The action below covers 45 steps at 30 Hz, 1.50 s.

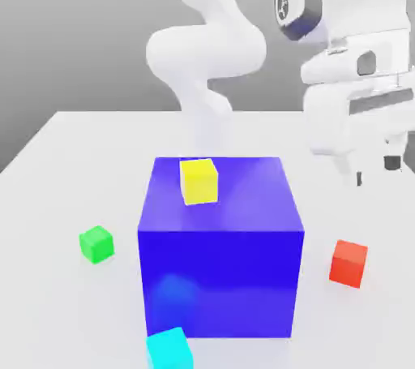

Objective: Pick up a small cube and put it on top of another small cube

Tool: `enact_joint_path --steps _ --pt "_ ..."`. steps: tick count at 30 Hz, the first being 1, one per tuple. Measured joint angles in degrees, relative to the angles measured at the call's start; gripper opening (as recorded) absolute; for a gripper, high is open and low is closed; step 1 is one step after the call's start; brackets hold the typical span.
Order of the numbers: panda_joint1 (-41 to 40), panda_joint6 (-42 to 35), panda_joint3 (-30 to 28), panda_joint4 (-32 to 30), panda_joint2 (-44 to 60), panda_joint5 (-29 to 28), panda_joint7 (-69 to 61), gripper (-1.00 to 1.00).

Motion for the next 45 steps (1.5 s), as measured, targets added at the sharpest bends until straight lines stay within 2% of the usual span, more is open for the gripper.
enact_joint_path --steps 6,12,13,20,26,28,39,41,45 --pt "6.00 7.53 3.28 -5.83 12.67 -4.70 -2.53 0.00" --pt "10.95 17.31 -3.11 -4.36 25.22 -12.75 2.81 0.00" --pt "11.67 18.29 -3.95 -4.13 26.42 -13.30 3.24 -1.00" --pt "11.55 18.15 -3.84 -4.16 26.29 -13.45 3.37 -1.00" --pt "8.67 9.17 0.79 -6.25 15.13 -5.66 -2.46 -1.00" --pt "6.77 5.99 -0.41 -3.97 14.29 -5.46 -4.58 -1.00" --pt "-2.20 -11.96 -9.58 18.24 19.35 -16.64 -19.77 -1.00" --pt "-5.30 -14.01 -12.13 20.87 20.01 -16.16 -20.50 -1.00" --pt "-10.72 -12.79 -16.73 19.49 19.64 -9.32 -16.21 -1.00"
